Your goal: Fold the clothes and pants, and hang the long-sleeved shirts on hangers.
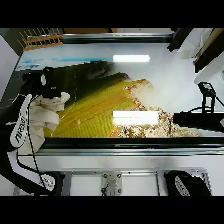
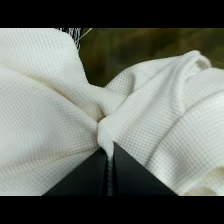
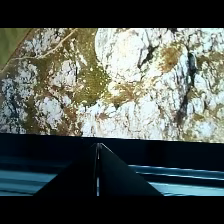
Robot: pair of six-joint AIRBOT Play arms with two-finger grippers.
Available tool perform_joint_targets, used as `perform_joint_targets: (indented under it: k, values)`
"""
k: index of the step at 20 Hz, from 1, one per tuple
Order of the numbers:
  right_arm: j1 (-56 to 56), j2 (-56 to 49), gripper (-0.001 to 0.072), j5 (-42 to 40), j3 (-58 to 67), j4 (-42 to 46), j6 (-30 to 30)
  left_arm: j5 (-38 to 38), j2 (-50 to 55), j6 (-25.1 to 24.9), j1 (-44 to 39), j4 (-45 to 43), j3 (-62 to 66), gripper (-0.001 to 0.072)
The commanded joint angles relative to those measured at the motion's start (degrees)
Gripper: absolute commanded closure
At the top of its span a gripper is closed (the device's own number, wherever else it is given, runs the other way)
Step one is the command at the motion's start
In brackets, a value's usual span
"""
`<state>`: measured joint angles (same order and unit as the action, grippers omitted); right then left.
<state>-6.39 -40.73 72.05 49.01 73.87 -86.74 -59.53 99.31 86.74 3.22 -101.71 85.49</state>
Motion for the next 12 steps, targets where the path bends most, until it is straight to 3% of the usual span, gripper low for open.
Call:
perform_joint_targets:
  k: [1,7,10,12]
  values:
    - [0.0,0.0,0.0694,0.0,0.0,0.0,0.0,-0.5,-5.7,0.1,-3.7,5.9,3.5,0.0687]
    - [0.0,-0.1,0.0693,-0.1,0.0,-2.1,0.0,4.5,-18.2,0.0,-21.2,10.4,23.1,0.0687]
    - [-1.7,0.0,0.0693,-4.4,3.9,4.5,0.0,9.6,-20.8,-0.4,-32.5,10.3,33.9,0.0687]
    - [-4.8,0.0,0.0694,-7.7,9.8,8.2,0.0,15.0,-23.0,-3.4,-38.5,10.3,35.5,0.0687]
